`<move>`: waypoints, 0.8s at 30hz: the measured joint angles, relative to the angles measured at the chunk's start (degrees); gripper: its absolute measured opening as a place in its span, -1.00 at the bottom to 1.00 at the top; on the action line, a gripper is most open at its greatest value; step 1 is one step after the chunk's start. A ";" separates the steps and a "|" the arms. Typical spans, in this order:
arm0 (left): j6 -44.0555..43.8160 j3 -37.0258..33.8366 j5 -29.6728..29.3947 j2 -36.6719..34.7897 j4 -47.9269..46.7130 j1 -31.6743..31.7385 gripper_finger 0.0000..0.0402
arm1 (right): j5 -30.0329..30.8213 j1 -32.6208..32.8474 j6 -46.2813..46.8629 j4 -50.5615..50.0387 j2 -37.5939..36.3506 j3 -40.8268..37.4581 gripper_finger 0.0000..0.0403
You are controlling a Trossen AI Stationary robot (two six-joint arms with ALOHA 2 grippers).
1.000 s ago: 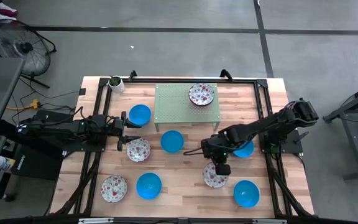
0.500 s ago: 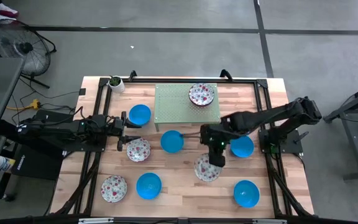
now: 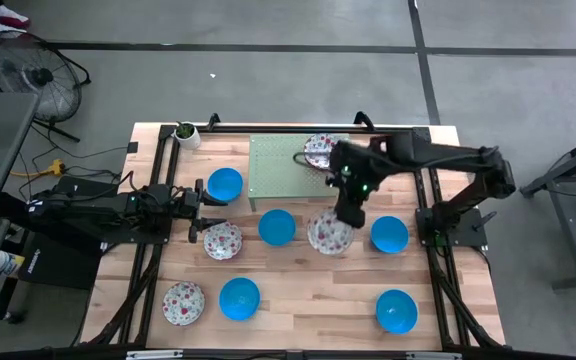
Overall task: Pick & Place Mini bowls
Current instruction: Stack the red bowl on top of the red bowls on the shelf
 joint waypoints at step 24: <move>0.01 0.00 0.00 0.01 -0.01 -0.01 0.16 | -6.70 -23.24 -7.45 1.38 -0.16 5.56 -1.00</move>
